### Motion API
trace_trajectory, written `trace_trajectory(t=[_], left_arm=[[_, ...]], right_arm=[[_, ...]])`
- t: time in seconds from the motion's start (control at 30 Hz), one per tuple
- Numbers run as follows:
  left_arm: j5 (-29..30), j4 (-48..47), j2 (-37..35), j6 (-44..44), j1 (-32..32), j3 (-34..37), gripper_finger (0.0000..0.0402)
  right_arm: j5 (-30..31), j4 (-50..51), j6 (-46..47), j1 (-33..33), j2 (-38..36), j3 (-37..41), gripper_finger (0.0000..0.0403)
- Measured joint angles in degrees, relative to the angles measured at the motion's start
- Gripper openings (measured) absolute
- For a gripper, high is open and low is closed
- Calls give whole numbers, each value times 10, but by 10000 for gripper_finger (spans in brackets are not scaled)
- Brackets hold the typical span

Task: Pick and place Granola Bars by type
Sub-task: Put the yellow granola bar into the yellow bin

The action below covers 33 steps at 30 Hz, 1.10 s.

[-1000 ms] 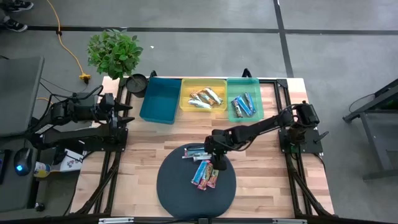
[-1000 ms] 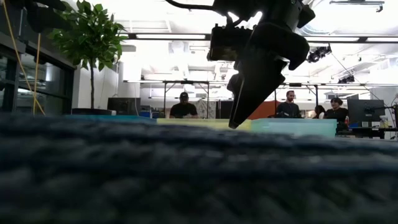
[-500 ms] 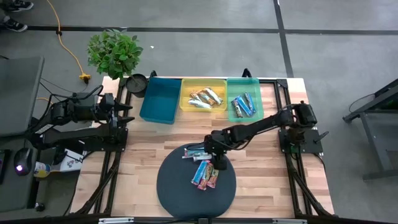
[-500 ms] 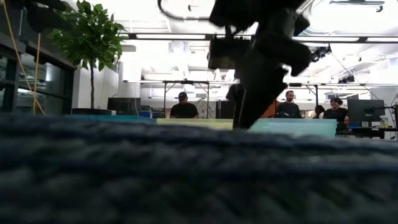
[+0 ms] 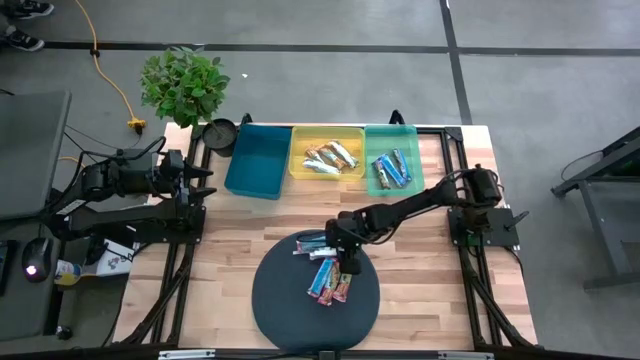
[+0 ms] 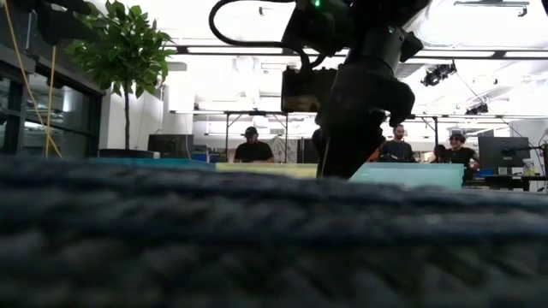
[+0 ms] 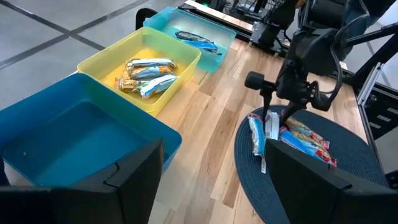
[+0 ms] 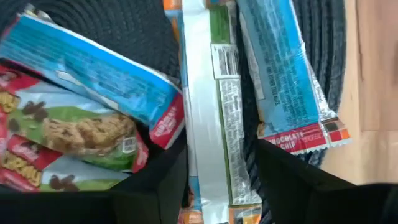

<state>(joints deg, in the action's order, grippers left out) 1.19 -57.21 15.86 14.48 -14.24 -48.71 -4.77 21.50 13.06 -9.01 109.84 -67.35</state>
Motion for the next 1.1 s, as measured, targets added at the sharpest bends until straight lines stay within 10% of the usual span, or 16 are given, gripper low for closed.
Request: trace_trajectory(t=[1.1], left_arm=[[-1, 0, 0, 0, 0, 0, 273]], right_arm=[[-25, 10, 37, 0, 12, -6, 95]])
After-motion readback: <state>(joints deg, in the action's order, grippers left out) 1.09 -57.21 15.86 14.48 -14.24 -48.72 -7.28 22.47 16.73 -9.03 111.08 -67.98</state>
